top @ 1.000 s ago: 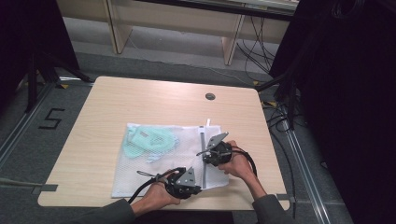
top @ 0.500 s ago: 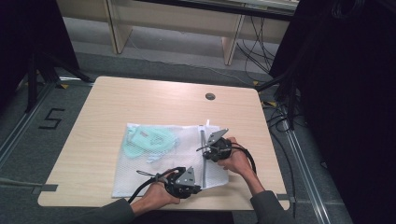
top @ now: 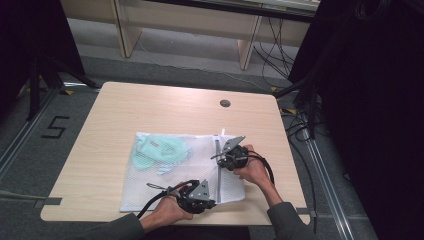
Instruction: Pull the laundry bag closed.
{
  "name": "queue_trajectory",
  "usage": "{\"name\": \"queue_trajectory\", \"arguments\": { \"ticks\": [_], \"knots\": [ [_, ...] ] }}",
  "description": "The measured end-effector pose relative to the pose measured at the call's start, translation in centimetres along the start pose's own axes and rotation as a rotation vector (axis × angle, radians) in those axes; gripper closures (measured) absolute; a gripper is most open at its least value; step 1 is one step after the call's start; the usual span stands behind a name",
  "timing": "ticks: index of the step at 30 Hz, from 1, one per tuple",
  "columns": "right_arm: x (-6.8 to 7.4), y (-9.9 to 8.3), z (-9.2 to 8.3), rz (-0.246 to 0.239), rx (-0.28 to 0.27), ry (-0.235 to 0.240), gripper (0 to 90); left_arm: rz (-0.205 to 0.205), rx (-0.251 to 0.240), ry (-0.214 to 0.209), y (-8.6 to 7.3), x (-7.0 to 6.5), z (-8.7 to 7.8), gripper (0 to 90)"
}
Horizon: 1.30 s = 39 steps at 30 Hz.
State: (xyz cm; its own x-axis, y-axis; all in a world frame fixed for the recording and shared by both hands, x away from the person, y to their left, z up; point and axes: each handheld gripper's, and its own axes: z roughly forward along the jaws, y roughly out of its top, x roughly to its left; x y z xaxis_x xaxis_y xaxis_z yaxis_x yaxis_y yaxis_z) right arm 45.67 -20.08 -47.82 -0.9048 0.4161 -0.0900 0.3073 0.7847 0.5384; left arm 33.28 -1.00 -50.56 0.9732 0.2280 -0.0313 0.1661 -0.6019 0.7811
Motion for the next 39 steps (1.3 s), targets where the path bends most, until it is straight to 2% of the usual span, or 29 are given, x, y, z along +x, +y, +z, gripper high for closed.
{"name": "queue_trajectory", "arguments": {
  "ticks": [4,6,8,15,17,20,28,30,31,34,37,38,39],
  "knots": [
    [-0.1,0.1,0.1,-0.009,0.003,0.003,86.5,-0.006,-0.009,-0.004,-0.1,0.1,0.1,88.4],
    [0.0,0.1,0.1,0.006,0.011,0.012,86.5,-0.005,-0.003,-0.002,0.0,0.0,0.0,88.4],
    [-0.3,0.2,0.3,-0.027,0.005,0.006,86.5,-0.002,0.001,0.000,-0.1,0.1,0.1,88.3],
    [-0.4,0.3,0.4,-0.024,-0.002,-0.001,86.5,-0.010,-0.002,0.005,-0.1,0.2,0.0,88.3],
    [-0.4,0.2,0.4,-0.004,-0.002,-0.004,86.5,-0.015,-0.009,0.000,0.0,0.3,0.0,88.3],
    [-0.6,0.4,0.5,-0.028,-0.003,-0.010,86.5,-0.010,-0.001,0.005,-0.1,0.3,0.0,88.4],
    [-0.8,0.5,0.7,-0.024,0.003,-0.009,86.5,-0.007,0.003,0.011,-0.1,0.3,0.0,88.4],
    [-0.8,0.5,0.7,-0.011,0.010,0.005,86.5,0.000,0.011,0.012,-0.1,0.3,-0.1,88.4],
    [-0.9,0.5,0.8,-0.024,0.002,-0.009,86.5,0.002,0.010,0.013,-0.1,0.3,0.0,88.4],
    [-0.9,0.6,0.9,-0.022,0.003,-0.013,86.5,-0.003,0.008,0.012,-0.1,0.3,0.0,88.4],
    [-1.0,0.6,0.9,-0.016,0.004,-0.012,86.5,-0.008,0.002,0.009,0.0,0.3,0.0,88.4],
    [-0.9,0.6,0.9,0.002,0.014,0.000,86.5,-0.007,0.002,0.011,0.0,0.3,0.0,88.4],
    [-1.1,0.6,0.9,-0.014,0.002,-0.013,86.5,-0.008,0.003,0.011,-0.1,0.3,0.0,88.4]
  ]
}}
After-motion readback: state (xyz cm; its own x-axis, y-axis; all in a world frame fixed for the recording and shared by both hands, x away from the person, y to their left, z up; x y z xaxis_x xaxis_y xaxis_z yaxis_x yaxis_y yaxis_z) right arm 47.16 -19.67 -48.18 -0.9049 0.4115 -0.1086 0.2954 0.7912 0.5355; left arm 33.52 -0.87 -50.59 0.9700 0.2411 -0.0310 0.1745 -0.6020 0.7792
